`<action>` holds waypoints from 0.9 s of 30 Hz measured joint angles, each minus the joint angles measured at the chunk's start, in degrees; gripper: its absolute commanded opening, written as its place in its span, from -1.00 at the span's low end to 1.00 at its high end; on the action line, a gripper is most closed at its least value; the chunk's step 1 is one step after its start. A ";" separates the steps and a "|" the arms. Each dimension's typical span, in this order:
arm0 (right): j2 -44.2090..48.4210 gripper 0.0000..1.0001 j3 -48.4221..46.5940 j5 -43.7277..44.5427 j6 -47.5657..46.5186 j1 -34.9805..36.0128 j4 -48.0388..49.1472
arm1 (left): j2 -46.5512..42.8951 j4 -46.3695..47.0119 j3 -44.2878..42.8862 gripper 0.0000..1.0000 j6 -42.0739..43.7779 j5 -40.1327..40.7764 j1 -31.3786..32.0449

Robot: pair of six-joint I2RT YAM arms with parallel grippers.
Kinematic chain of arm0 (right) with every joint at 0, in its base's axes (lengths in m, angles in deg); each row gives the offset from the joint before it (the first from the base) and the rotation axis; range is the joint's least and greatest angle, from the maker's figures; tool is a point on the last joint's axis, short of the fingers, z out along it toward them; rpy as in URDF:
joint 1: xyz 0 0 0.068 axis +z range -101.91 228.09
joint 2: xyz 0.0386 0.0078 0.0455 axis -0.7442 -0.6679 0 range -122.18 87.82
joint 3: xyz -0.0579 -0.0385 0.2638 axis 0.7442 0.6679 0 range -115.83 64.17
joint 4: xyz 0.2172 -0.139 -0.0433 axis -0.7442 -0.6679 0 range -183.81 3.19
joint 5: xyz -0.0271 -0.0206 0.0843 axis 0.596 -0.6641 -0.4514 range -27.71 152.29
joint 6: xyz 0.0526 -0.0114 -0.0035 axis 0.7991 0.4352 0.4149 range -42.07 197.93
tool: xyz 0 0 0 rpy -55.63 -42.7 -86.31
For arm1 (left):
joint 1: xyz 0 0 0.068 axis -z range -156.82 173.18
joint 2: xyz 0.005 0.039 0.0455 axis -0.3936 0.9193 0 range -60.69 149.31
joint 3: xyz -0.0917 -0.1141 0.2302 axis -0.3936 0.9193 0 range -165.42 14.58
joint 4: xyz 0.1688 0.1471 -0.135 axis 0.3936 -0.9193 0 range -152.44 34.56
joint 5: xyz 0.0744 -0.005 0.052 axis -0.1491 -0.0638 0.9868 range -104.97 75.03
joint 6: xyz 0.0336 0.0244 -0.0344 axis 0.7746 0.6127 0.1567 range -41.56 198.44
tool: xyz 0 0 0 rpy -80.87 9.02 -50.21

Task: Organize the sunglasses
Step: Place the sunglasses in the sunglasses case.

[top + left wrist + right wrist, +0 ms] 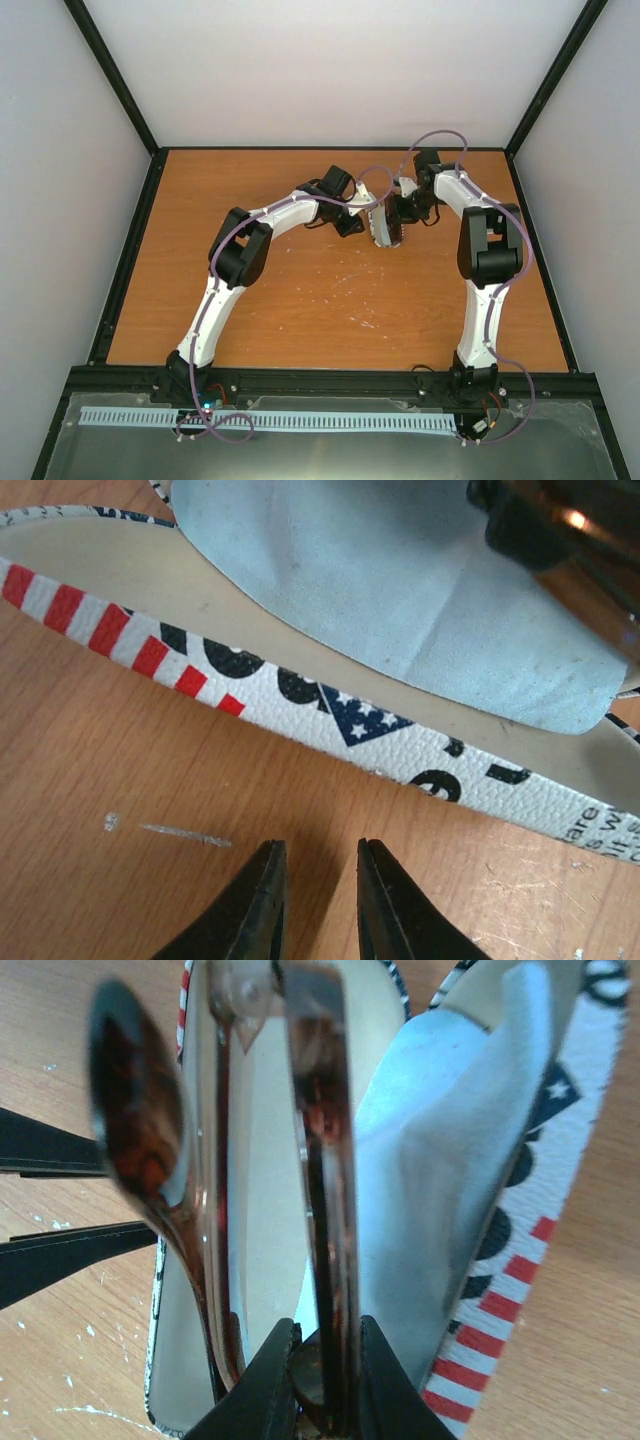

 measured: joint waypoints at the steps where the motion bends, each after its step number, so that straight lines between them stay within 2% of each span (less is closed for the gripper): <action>1: -0.35 -0.91 -0.04 -0.39 0.02 0.00 -0.17 | 0.00 0.09 0.00 -0.56 0.00 -0.02 0.00; 10: -5.14 -0.82 -3.80 -3.23 0.85 0.11 -3.10 | 0.00 0.46 0.00 -0.55 -0.04 -0.46 -0.04; 12: -5.51 -0.73 -4.33 -3.15 1.11 0.11 -3.67 | 0.00 0.52 0.00 -0.55 -0.07 -0.59 -0.04; 19: -5.77 -0.53 -5.64 -0.57 2.67 -0.31 -5.44 | 0.00 0.52 0.00 -0.54 -0.09 -0.74 -0.04; 27: -5.77 -0.45 -6.14 2.97 3.02 -0.72 -6.86 | 0.02 0.39 -0.63 -0.54 -0.15 -1.09 -0.04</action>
